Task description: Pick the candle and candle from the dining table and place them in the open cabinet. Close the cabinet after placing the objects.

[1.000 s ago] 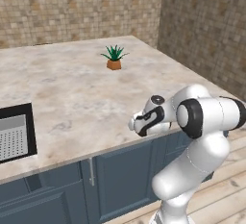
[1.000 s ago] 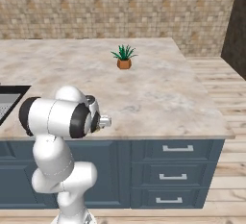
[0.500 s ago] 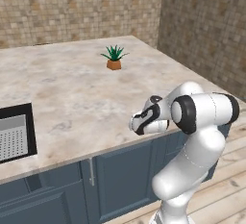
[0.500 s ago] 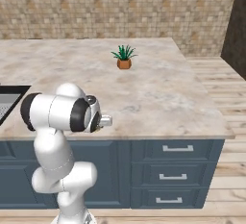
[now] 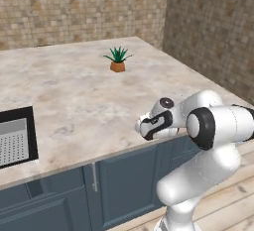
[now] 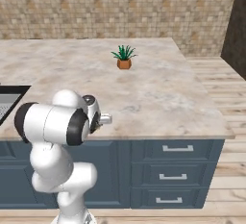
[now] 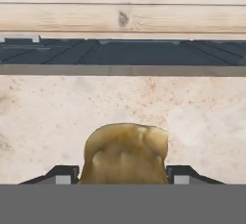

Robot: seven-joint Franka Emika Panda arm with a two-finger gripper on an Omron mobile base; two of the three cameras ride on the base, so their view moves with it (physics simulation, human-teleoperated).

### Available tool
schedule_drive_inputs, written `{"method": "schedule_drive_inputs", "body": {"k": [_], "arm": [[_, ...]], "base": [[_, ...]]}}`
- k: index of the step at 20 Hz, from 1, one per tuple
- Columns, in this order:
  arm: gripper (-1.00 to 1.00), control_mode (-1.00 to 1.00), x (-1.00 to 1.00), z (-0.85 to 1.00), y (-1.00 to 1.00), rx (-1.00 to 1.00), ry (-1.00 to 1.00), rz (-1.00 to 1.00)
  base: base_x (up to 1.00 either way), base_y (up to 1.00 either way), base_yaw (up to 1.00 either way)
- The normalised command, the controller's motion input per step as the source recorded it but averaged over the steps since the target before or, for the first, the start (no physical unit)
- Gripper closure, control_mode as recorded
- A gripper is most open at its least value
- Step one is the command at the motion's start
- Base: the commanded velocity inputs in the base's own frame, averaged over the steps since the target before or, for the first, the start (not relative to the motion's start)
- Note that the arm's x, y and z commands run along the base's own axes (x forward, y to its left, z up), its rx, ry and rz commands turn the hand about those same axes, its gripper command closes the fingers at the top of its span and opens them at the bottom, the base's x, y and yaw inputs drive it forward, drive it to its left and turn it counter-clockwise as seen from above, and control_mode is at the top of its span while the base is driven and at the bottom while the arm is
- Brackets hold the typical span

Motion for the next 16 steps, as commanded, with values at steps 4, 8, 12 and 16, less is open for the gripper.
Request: {"method": "schedule_drive_inputs", "body": {"k": [4, 8, 12, 16], "arm": [[1.0, -1.0, -0.51, 0.61, 0.0, 0.0, -0.12, 0.0], [1.0, -1.0, -0.52, 0.63, 0.0, 0.0, -0.09, 0.0], [1.0, -1.0, -0.38, 0.49, 0.0, 0.0, -0.04, 0.0], [1.0, -1.0, -0.27, 0.4, 0.0, 0.0, 0.0, 0.0]], "base": [[0.0, 0.0, 0.0], [0.0, 0.0, 0.0], [0.0, 0.0, 0.0], [0.0, 0.0, 0.0]]}}
